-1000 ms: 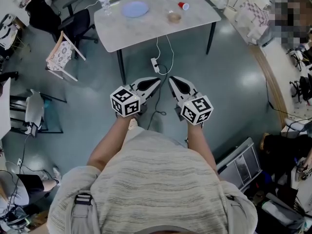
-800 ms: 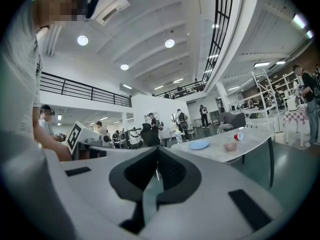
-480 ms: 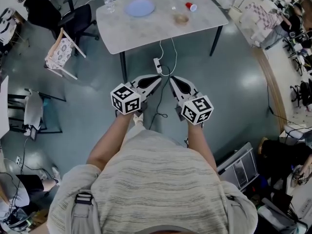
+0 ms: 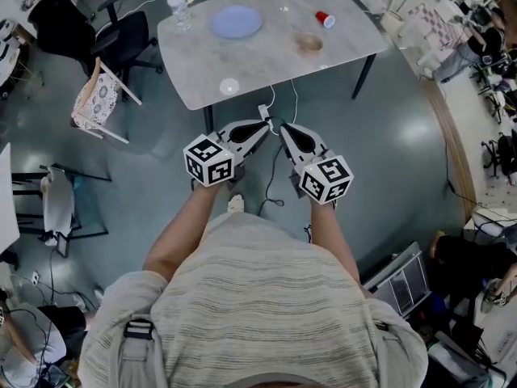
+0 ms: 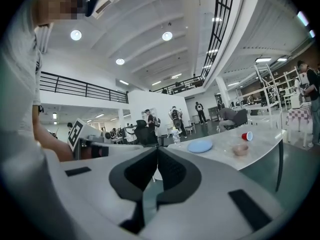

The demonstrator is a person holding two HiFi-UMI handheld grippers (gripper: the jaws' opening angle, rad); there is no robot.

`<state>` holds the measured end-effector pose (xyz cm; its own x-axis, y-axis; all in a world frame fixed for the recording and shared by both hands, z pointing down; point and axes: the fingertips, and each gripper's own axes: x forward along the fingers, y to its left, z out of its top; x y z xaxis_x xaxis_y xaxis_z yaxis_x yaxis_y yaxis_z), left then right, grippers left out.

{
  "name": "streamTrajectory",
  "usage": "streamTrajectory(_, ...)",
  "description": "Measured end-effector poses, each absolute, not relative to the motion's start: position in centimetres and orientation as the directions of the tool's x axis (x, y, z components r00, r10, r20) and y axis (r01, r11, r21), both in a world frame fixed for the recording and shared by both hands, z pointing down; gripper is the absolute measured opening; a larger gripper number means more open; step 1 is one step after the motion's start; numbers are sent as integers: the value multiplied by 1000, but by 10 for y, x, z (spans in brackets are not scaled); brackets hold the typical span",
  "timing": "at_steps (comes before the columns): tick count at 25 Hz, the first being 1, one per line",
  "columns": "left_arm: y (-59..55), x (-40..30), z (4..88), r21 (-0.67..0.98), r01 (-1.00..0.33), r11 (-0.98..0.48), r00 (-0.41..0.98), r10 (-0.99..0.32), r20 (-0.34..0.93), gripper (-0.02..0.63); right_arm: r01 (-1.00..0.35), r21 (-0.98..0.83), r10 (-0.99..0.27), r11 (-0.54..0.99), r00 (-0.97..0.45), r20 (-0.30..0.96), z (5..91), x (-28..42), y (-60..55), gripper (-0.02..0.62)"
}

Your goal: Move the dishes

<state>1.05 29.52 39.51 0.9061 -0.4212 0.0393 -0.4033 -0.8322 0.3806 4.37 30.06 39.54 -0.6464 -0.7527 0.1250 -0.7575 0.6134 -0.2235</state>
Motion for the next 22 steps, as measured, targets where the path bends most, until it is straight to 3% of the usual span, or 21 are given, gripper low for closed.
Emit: streamTrajectory(22, 184, -60, 403, 389, -405, -827, 903, -428, 30, 25, -767, -183, -749, 615, -641, 168, 398, -21, 188, 18)
